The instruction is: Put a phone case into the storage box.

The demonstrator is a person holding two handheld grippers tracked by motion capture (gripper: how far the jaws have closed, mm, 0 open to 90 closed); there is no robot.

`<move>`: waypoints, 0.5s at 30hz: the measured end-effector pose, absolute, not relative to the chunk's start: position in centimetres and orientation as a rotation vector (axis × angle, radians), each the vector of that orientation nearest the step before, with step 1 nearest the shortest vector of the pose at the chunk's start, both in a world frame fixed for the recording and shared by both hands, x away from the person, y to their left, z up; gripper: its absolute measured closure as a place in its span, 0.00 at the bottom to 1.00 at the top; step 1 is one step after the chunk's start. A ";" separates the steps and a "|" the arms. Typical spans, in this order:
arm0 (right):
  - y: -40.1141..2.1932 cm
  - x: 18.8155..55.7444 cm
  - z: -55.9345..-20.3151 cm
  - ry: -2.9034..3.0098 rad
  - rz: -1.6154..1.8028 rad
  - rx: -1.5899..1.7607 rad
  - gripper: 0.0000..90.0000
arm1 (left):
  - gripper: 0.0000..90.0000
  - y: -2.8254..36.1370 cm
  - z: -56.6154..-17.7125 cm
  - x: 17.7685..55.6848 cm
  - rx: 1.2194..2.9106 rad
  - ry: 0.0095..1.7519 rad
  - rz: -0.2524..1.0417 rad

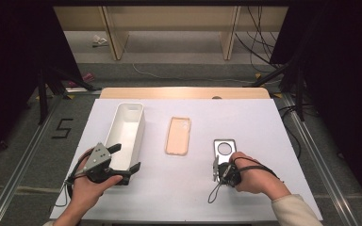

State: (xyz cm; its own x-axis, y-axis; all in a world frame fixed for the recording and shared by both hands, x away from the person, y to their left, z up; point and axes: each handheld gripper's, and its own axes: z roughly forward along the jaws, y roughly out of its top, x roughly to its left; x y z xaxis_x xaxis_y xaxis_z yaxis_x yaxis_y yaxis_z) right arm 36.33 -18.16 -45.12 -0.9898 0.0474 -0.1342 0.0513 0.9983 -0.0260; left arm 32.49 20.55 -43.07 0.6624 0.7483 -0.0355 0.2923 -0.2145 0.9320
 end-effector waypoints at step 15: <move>-18.4 36.2 -45.0 3.014 -0.032 0.065 0.99 | 0.05 20.5 -43.1 32.5 1.793 0.831 0.524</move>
